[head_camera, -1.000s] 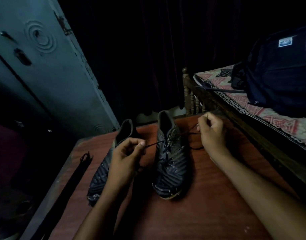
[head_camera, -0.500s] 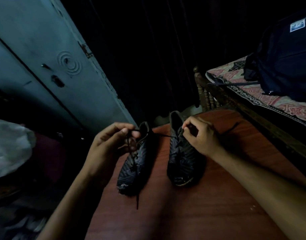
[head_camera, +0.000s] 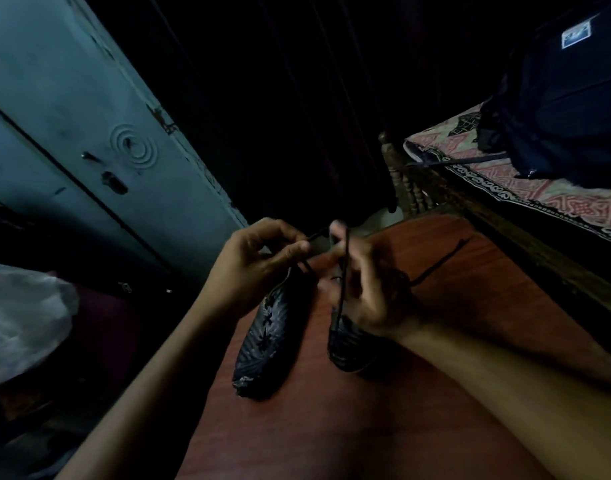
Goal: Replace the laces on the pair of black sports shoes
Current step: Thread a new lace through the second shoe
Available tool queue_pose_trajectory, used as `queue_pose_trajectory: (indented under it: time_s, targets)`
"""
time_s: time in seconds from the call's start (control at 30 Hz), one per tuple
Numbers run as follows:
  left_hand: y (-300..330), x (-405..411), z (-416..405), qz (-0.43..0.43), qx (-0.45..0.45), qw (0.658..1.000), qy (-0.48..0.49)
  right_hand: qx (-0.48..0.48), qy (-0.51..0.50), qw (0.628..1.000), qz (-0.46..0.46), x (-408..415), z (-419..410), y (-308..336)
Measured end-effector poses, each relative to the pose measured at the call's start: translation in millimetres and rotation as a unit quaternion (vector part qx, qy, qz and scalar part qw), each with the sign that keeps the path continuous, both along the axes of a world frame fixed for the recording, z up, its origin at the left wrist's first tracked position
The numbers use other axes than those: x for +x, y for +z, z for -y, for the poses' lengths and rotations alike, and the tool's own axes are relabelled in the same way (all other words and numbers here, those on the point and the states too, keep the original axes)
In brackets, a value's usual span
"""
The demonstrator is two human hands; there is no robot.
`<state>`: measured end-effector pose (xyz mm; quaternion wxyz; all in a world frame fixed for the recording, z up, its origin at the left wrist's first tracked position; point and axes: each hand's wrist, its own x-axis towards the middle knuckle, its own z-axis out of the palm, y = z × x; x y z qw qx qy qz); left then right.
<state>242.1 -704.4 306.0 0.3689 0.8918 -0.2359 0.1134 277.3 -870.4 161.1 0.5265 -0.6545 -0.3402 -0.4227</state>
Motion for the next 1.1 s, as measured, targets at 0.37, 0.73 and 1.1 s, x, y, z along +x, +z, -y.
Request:
queue_pose_trajectory:
  time_s: [0.37, 0.73, 1.1]
  targets:
    - [-28.7, 5.8, -1.3, -0.109, -0.05, 0.993, -0.017, 0.022, -0.008, 0.99, -0.139, 22.5, 11.3, -8.5]
    - [-47.4, 6.9, -4.4, -0.155, -0.016, 0.985, -0.071, -0.062, -0.014, 0.99, -0.127, 29.3, 7.7, -17.9]
    - [-50.7, 3.6, -21.7, -0.18, -0.106, 0.974, -0.082, 0.01, -0.175, 0.972, -0.154, 53.6, 31.1, -21.5]
